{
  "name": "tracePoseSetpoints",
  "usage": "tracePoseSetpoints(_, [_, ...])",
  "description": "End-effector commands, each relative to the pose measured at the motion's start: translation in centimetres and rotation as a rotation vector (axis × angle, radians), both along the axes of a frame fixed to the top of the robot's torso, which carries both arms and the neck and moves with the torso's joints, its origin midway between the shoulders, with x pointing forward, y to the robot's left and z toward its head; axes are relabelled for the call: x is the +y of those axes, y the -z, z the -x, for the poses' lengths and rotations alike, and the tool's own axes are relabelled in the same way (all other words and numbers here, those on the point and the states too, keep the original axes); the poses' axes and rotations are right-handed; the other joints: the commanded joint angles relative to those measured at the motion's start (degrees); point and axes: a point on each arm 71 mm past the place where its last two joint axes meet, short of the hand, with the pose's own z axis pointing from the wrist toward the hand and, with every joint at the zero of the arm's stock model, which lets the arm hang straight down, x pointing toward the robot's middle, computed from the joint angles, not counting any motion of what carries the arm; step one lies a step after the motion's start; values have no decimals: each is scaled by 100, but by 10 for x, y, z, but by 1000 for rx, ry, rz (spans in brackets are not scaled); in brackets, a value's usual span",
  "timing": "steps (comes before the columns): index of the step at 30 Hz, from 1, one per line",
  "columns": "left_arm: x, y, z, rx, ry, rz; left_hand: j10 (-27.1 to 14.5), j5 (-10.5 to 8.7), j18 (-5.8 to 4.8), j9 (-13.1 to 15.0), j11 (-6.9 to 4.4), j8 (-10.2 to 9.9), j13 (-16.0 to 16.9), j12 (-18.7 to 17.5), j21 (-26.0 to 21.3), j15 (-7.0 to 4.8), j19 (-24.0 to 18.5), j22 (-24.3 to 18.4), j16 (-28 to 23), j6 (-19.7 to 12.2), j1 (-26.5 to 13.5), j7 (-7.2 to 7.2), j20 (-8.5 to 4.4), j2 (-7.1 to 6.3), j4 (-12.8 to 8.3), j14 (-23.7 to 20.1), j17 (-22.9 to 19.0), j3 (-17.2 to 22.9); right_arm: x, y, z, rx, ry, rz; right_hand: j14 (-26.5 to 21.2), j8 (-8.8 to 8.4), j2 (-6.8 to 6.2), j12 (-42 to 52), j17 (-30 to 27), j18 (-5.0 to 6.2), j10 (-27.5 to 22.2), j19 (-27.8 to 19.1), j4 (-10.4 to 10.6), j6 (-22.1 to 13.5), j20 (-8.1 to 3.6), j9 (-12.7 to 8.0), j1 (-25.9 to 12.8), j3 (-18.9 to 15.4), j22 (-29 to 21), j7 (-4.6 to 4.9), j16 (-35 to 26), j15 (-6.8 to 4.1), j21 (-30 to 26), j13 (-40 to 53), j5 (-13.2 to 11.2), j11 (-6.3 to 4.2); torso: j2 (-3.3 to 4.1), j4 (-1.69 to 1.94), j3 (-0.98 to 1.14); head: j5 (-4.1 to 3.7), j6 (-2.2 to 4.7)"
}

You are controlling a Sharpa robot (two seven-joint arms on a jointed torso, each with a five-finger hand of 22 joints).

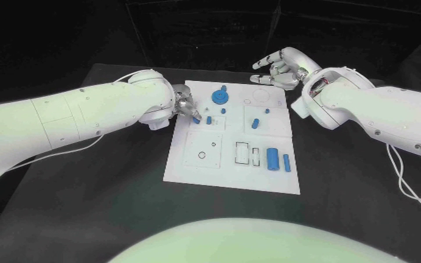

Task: Assemble the parts on the task board

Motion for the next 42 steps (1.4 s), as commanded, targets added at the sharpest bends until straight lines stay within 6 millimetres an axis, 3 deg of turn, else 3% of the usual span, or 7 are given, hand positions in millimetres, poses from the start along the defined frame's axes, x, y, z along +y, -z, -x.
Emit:
tracePoseSetpoints(1, [-1,4,2,16,13,-14,-3,6,46,26,-33,47,14,31,20,-57,32,259,18,111,-87,-63,-17,-31,-30,595,1510,84,1,-1,0,0,-11,-2,373,23,63,8,536,51,-21,-30,-1,13,-14,5,-14,-25,-2,-7,-32,-26,-22,6,25,7,0,0,1,-2,-11])
tracePoseSetpoints(12, [-1,4,-2,14,4,-20,22,6,39,74,-56,150,42,64,34,-81,51,287,18,140,-317,-88,-44,-54,166,595,1510,-12,2,-1,0,0,-12,-2,373,23,63,8,536,51,-21,-30,-1,13,-14,5,-14,-25,-2,-7,-32,-26,-22,6,25,7,2,-3,4,-4,-11])
tracePoseSetpoints(34, [-3,6,-5,37,8,-43,72,2,26,136,-77,279,106,137,68,-100,83,340,18,169,-562,-112,-66,-119,367,595,1510,-193,2,-1,0,2,-12,0,370,26,69,-1,525,53,-30,-35,2,14,-15,5,-10,-31,-14,-8,-39,-27,-28,-4,29,6,-2,2,0,-27,-30])
tracePoseSetpoints(39, [-2,5,-6,24,0,-35,80,-5,25,159,-72,331,115,151,63,-96,84,345,18,182,-739,-108,-65,-155,523,595,1510,-426,2,-1,-1,2,-12,0,370,26,69,-1,525,53,-30,-35,2,14,-15,5,-10,-31,-14,-8,-39,-27,-28,-4,29,6,-1,4,-1,-28,-27])
tracePoseSetpoints(42, [-1,4,-7,6,-12,-23,80,-9,24,172,-52,367,119,160,59,-86,85,350,18,194,-1045,-84,-60,-245,765,595,1510,-824,2,-1,-1,2,-12,0,370,26,69,-1,525,53,-30,-35,2,14,-15,5,-10,-31,-14,-8,-39,-27,-28,-4,29,6,0,4,-4,-30,-24])
